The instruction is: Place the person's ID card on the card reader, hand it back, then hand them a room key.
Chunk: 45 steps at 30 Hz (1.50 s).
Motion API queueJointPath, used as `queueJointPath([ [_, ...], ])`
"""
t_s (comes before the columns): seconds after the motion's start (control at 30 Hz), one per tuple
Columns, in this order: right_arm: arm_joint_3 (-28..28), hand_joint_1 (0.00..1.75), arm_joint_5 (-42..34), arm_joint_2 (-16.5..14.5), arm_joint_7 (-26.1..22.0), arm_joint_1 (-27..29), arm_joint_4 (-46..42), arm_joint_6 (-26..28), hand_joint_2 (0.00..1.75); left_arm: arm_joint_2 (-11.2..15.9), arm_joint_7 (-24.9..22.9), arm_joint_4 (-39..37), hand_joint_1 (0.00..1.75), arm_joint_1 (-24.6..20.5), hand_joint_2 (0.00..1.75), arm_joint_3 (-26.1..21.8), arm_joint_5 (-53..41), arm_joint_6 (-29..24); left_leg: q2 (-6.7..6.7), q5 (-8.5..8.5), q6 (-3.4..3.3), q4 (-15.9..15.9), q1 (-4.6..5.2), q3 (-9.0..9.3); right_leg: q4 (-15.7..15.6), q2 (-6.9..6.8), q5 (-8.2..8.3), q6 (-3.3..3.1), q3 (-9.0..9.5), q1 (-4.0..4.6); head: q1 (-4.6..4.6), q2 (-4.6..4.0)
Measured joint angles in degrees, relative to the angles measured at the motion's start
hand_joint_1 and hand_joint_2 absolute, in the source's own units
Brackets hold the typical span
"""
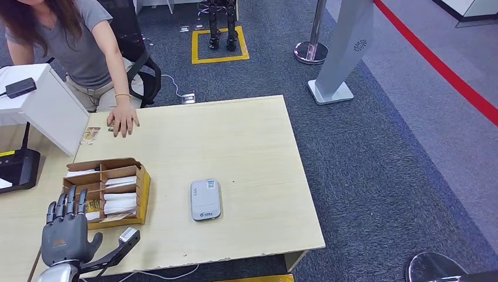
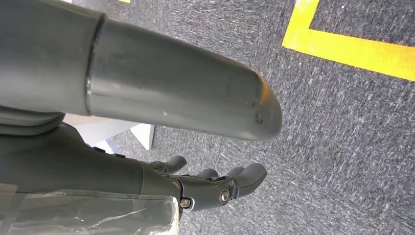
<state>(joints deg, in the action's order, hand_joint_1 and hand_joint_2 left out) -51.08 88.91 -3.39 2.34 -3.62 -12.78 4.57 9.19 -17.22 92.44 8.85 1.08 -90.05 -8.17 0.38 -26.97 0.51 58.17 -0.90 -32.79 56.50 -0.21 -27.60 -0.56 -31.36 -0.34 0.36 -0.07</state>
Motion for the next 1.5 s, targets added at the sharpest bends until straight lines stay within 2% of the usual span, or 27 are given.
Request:
queueJointPath([
  [0.33, -1.16, 0.00, -0.11, 0.00, 0.23, 0.01, -0.01, 0.15, 0.00, 1.68, -6.37, 0.82, 0.00, 1.84, 1.75, 2.66, -0.01, 1.76, 0.00, 0.00, 0.00, 0.00, 0.00, 0.00, 0.00, 0.00, 0.00, 0.00, 0.00, 0.00, 0.00, 0.00],
  [0.7, -1.48, 0.00, 0.36, 0.00, -0.49, -0.05, -0.01, 0.21, 0.00, 2.97, -8.25, 3.34, 0.00, 2.09, 1.75, 5.85, -0.02, 1.61, 0.00, 0.00, 0.00, 0.00, 0.00, 0.01, 0.00, -0.01, 0.00, 0.00, 0.01, 0.00, -0.01, 0.00],
  [0.9, -1.61, 0.00, 0.75, 0.00, -0.38, -0.05, -0.01, 0.15, 0.00, 3.04, -7.14, 3.44, 0.00, 1.75, 1.75, 6.49, -0.04, 0.84, 0.00, 0.00, 0.00, 0.00, 0.00, 0.01, 0.00, 0.00, 0.00, 0.00, 0.00, 0.00, -0.01, 0.00],
  [1.27, -2.25, 0.00, 1.03, 0.00, -0.68, -0.09, -0.01, 0.17, 0.00, 3.83, -8.51, 3.44, 0.00, -0.53, 1.75, 11.16, -0.07, -0.34, 0.00, 0.00, 0.00, 0.00, 0.00, 0.01, 0.00, 0.00, 0.00, 0.00, 0.01, 0.00, -0.01, 0.00],
  [1.5, -2.69, 0.00, 1.07, 0.00, -0.66, -0.10, -0.01, 0.16, 0.00, 4.07, -8.62, 3.44, 0.03, -0.99, 1.75, 12.38, -0.07, -0.33, 0.00, 0.00, 0.00, 0.00, 0.00, 0.01, 0.00, 0.00, 0.00, 0.00, 0.00, 0.00, -0.01, 0.00],
])
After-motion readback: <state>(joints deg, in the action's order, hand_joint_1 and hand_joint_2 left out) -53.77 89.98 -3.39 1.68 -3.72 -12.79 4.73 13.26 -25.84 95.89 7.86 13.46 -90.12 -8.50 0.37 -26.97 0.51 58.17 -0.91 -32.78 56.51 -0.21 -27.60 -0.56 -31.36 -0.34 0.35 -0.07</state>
